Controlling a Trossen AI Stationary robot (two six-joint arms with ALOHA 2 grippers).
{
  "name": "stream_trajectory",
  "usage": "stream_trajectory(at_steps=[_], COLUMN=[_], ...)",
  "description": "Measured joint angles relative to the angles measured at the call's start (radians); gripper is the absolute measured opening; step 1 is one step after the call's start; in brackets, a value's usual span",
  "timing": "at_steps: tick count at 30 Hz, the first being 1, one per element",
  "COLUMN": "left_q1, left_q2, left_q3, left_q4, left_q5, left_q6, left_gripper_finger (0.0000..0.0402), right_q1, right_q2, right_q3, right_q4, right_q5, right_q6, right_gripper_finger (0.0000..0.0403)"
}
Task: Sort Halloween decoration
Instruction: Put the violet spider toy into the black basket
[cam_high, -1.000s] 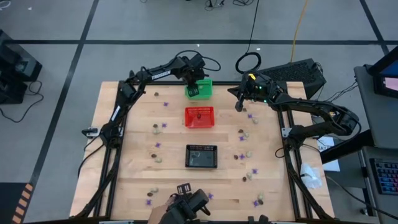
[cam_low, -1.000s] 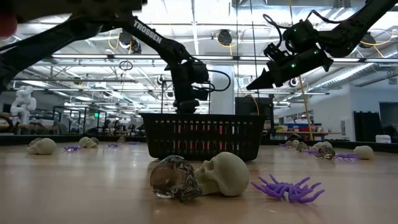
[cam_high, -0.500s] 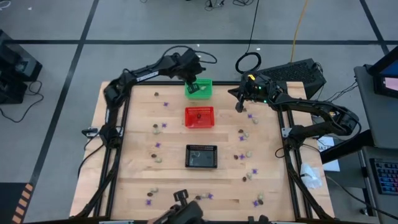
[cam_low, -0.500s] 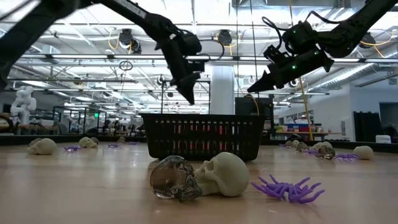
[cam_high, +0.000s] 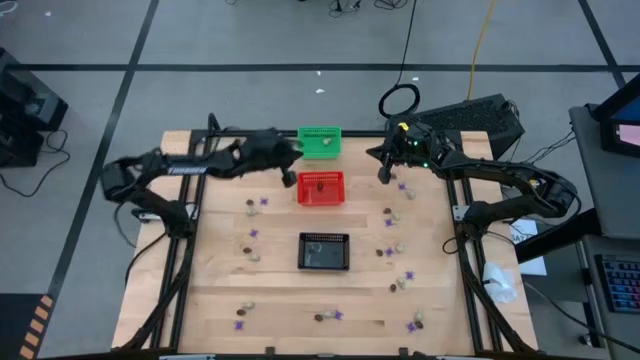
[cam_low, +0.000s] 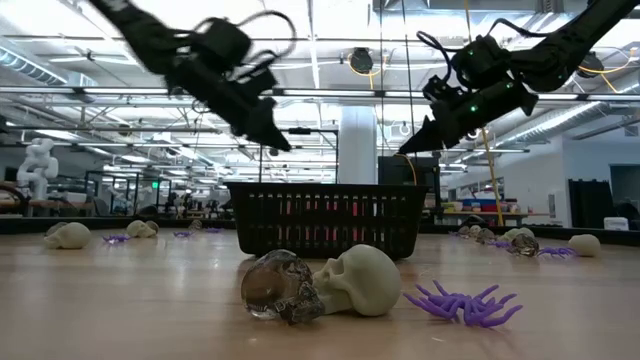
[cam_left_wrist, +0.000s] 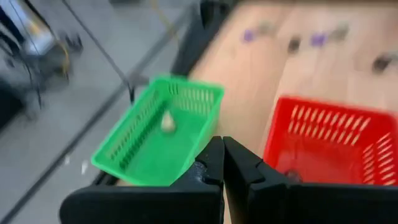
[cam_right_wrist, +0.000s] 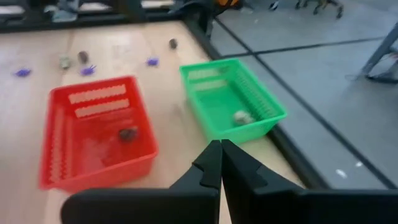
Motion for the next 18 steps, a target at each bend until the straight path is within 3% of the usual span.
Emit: stream_trajectory(at_steps=[6,12,18], left_q1=[-0.061,-0.102,-0.134], left_q2=[-0.123,-0.174,-0.172], left_q3=[-0.258,-0.366,-0.437], left_q4=[0.302,0.365,0.452], left_q5=[-0.004,-0.004,-0.002], left_q6=[-0.002,-0.002,0.004], left_gripper_finger=[0.0003,0.0003,0.0003], right_q1=[0.092,0.208,0.316], right_q2=[-0.009,-0.013,-0.014], right_q3=[0.005,0.075,0.136], right_q4=[-0.125,-0.38,-0.596], right_q5=[0.079,0.164,0.164], right_q6=[-0.003,0.043,0.146], right_gripper_finger=[0.0,0.0,0.0015])
